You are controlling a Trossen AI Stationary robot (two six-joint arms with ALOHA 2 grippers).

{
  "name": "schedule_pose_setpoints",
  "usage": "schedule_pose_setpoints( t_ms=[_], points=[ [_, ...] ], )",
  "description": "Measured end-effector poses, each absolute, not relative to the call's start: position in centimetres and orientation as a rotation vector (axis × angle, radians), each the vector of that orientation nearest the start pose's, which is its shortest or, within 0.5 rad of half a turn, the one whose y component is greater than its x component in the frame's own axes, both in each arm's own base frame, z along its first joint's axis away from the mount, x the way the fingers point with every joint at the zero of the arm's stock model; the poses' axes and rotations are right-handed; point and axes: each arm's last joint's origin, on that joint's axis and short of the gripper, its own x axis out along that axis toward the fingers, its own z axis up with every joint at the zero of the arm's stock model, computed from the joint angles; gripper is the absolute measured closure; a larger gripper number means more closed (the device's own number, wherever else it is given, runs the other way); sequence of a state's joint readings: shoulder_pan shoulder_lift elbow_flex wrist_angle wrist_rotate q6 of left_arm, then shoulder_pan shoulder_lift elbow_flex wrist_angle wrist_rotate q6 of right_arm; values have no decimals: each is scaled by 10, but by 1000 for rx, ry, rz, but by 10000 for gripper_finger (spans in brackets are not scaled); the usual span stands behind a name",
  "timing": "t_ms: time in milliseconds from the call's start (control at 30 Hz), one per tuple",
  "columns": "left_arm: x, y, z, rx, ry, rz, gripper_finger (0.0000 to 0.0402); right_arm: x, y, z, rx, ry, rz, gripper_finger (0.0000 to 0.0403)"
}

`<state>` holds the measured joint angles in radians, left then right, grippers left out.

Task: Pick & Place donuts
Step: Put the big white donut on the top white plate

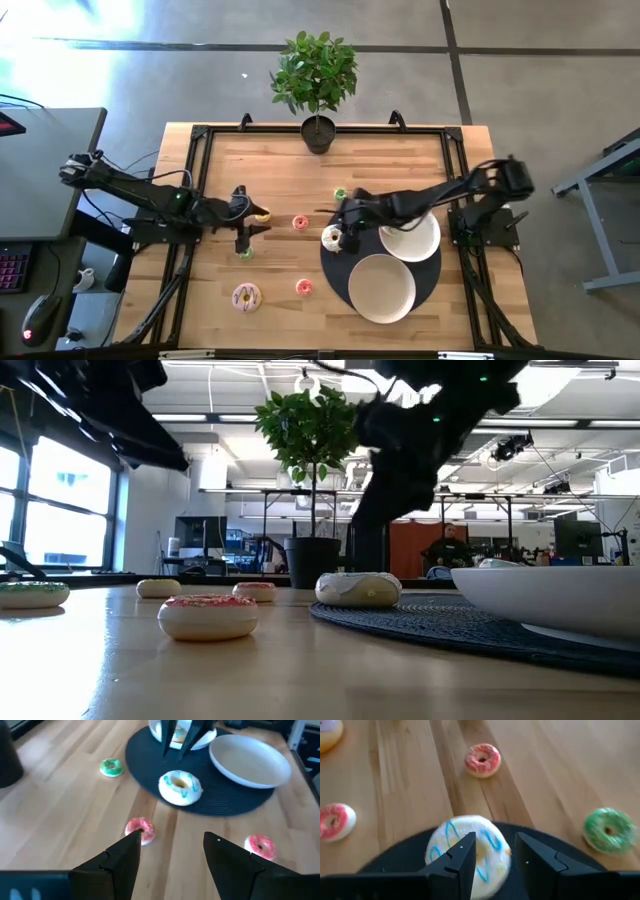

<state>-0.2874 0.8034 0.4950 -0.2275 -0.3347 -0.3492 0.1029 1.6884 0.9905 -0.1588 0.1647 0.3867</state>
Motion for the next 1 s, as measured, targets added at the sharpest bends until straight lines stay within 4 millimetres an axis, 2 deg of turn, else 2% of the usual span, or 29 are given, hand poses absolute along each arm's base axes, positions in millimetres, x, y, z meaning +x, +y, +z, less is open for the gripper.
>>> schedule_pose_setpoints(
  t_ms=[100, 200, 333, 533, 833, 1000],
  points=[
    [167, -40, 226, -203, 507, 118, 188, 347, 28, 169, 245, 930, -224, 270],
    [167, -40, 227, -204, 504, 121, 188, 354, 23, 166, 252, 951, -239, 270],
    [166, -40, 226, -207, 511, 111, 188, 351, 16, 153, 300, 1009, -227, 270],
    [167, -41, 225, -206, 520, 111, 188, 346, 12, 142, 384, 1020, -249, 270],
    [166, -40, 224, -199, 535, 110, 188, 349, 15, 142, 415, 976, -153, 270],
    [166, -40, 223, -196, 541, 111, 188, 348, 14, 142, 405, 981, -181, 272]
  ],
)
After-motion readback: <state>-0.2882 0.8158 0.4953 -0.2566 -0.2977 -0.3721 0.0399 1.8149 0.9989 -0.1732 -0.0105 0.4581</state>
